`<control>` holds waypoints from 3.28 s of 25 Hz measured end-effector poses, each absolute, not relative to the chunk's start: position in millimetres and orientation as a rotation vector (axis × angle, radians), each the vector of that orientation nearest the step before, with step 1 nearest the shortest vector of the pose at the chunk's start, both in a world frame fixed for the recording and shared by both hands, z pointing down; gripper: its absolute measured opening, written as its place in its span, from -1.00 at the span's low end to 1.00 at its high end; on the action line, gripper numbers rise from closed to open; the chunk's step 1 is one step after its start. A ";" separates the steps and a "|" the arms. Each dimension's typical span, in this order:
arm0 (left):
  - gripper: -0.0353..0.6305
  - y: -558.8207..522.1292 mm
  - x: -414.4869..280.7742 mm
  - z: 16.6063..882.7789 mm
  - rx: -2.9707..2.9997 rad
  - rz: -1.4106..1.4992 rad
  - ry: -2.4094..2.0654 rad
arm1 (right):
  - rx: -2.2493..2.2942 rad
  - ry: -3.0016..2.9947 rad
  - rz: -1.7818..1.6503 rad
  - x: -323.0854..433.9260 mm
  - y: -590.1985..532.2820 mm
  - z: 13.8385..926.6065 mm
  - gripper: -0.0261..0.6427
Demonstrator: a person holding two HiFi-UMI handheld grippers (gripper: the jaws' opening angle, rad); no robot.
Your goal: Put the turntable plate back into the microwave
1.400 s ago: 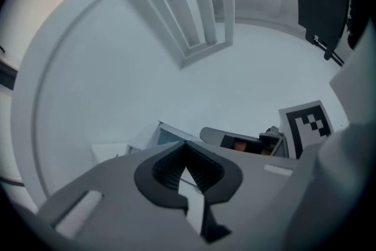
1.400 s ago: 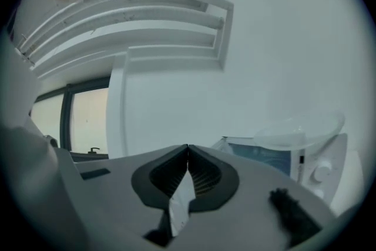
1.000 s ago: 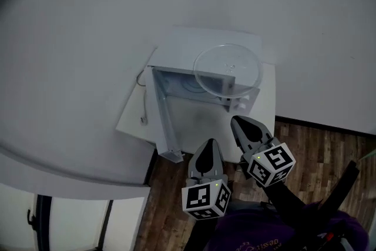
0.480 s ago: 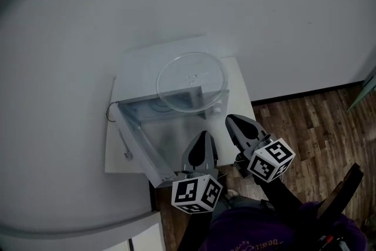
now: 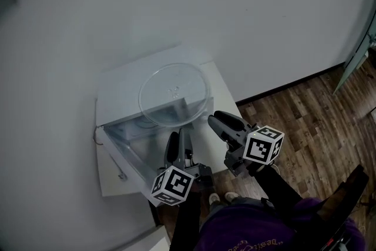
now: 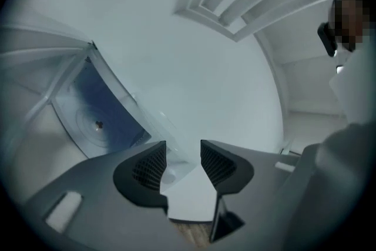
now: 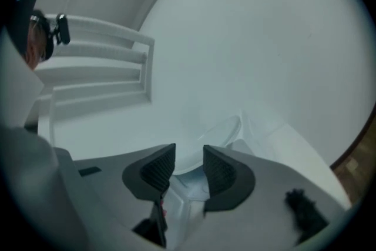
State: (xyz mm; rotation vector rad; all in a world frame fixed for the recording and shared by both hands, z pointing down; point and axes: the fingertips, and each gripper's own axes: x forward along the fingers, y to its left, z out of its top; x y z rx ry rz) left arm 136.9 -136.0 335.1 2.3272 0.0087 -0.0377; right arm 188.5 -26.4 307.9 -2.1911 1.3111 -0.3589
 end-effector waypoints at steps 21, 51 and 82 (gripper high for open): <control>-0.07 -178.1 202.1 357.6 1.977 -0.058 0.081 | -1.890 1.109 -0.683 240.2 -71.7 352.3 -0.40; -0.74 -198.8 162.8 334.9 1.759 -0.109 0.520 | -1.981 1.218 -0.538 195.2 -92.0 322.7 -0.65; -0.72 -178.4 11.4 392.3 1.803 -0.146 0.257 | -1.841 1.496 -0.794 75.5 -90.7 373.6 -0.64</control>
